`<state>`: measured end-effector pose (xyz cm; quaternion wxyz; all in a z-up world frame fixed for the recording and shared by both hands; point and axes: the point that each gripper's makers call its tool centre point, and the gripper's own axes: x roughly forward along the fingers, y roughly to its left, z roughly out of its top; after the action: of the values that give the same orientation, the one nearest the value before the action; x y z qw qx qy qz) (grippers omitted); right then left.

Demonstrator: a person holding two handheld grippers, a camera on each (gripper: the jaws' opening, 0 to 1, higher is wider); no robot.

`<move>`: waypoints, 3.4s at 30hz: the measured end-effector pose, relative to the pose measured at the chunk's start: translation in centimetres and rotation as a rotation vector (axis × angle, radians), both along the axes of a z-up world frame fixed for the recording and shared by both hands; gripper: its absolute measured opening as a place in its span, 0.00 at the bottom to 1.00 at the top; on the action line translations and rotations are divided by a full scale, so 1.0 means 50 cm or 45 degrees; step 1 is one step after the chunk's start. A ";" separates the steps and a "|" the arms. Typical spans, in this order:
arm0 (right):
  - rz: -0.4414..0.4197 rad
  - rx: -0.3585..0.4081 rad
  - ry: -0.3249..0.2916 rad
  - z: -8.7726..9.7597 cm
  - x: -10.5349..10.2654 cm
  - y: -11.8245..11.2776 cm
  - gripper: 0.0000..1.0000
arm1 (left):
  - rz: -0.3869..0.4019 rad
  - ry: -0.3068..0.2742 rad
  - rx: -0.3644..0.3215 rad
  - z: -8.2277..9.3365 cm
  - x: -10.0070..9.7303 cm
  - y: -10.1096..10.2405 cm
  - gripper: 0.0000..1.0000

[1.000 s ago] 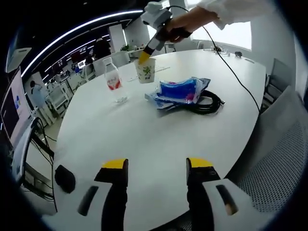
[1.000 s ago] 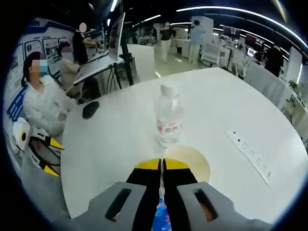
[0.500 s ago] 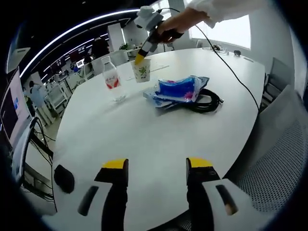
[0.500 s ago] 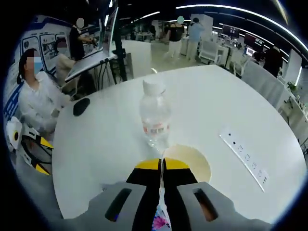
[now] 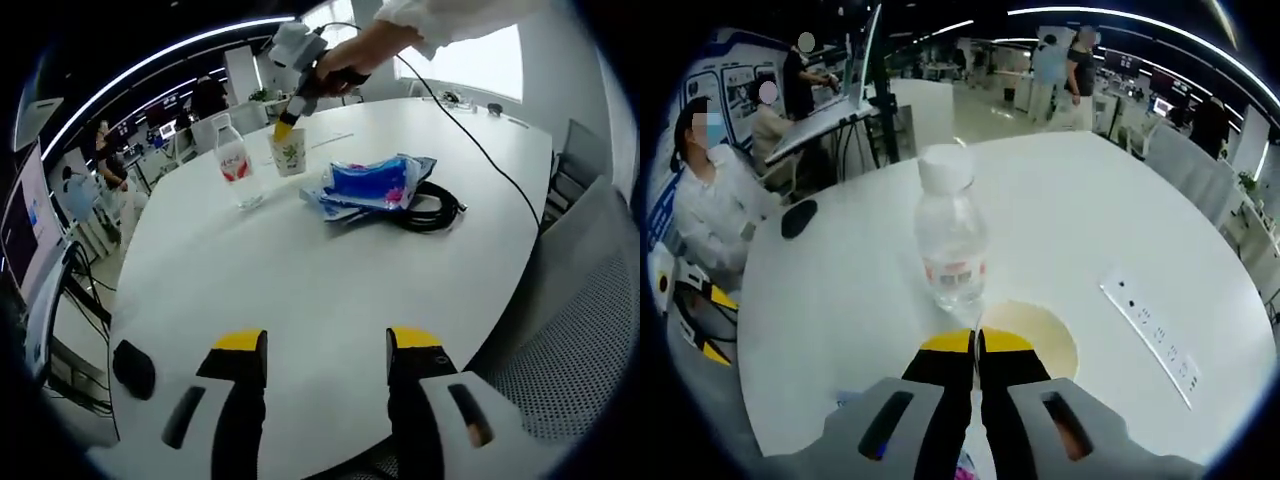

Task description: Arrange the tabletop items into an orderly group along one side of the table until the central work area is clear of visible clutter.

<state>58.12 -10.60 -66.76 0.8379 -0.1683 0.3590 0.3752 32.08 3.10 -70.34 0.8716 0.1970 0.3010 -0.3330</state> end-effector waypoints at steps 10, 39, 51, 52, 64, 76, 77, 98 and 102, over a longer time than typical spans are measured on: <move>-0.002 0.008 -0.011 -0.003 0.011 0.003 0.00 | 0.007 0.000 0.003 -0.001 0.000 0.001 0.47; 0.073 -0.055 -0.060 -0.040 0.018 0.048 0.00 | 0.010 -0.002 0.009 -0.003 0.001 0.005 0.47; 0.068 -0.036 -0.057 -0.046 0.014 0.057 0.00 | 0.006 0.006 0.018 -0.005 -0.002 0.006 0.46; 0.067 -0.030 -0.050 -0.048 0.013 0.056 0.00 | 0.006 0.007 0.018 -0.006 -0.002 0.006 0.46; 0.079 -0.034 -0.036 -0.053 0.005 0.061 0.00 | 0.009 0.008 0.020 -0.005 -0.003 0.009 0.45; 0.101 -0.022 -0.035 -0.062 -0.007 0.060 0.04 | 0.004 0.010 0.025 -0.006 -0.004 0.008 0.45; 0.098 -0.017 -0.040 -0.061 -0.007 0.060 0.07 | 0.005 0.010 0.025 -0.006 -0.004 0.008 0.45; 0.092 0.019 -0.116 -0.026 0.002 0.064 0.32 | 0.005 0.018 0.034 -0.009 -0.005 0.011 0.44; 0.088 0.031 -0.132 -0.012 0.003 0.060 0.34 | 0.003 0.015 0.034 -0.008 -0.005 0.010 0.44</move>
<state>58.26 -7.59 -67.38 0.8439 -0.1898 0.3043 0.3990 31.85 3.61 -70.73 0.8675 0.2063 0.3107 -0.3292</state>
